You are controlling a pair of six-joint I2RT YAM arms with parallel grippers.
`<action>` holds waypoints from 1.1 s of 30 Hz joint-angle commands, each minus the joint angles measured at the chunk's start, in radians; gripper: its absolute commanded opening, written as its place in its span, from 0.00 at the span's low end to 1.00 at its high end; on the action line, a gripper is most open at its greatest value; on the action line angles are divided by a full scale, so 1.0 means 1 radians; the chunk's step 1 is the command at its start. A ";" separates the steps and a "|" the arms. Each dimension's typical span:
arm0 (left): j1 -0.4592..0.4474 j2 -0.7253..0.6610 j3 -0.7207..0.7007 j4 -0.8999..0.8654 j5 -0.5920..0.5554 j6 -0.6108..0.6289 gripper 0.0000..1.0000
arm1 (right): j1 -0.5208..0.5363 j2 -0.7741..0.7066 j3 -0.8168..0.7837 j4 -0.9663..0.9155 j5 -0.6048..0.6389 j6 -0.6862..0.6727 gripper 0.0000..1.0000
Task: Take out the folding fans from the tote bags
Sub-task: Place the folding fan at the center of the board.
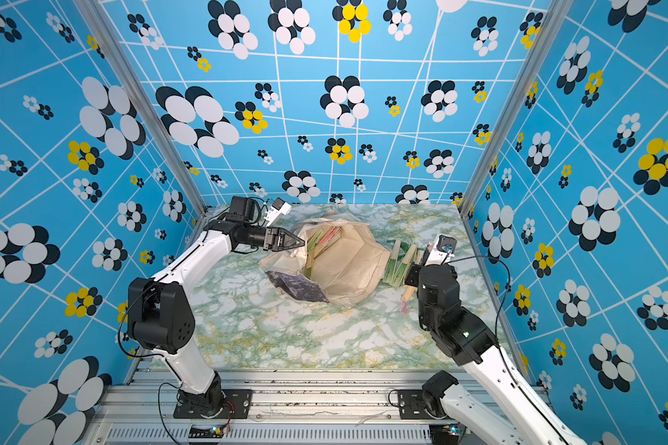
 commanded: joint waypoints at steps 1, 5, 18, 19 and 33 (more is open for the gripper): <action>0.019 -0.042 -0.029 -0.028 0.019 0.043 0.00 | -0.070 0.061 -0.023 -0.017 -0.013 0.048 0.00; 0.024 -0.067 -0.058 -0.015 0.018 0.041 0.00 | -0.138 0.181 -0.024 0.046 -0.045 0.041 0.00; 0.006 -0.039 0.066 -0.263 0.011 0.265 0.00 | -0.285 0.652 0.139 0.249 -0.185 -0.027 0.00; -0.001 -0.025 0.104 -0.328 -0.004 0.317 0.00 | -0.292 0.680 0.158 0.256 -0.190 -0.033 0.00; -0.089 0.340 0.723 -1.041 -0.156 0.949 0.00 | -0.317 0.836 0.278 0.216 -0.207 -0.053 0.53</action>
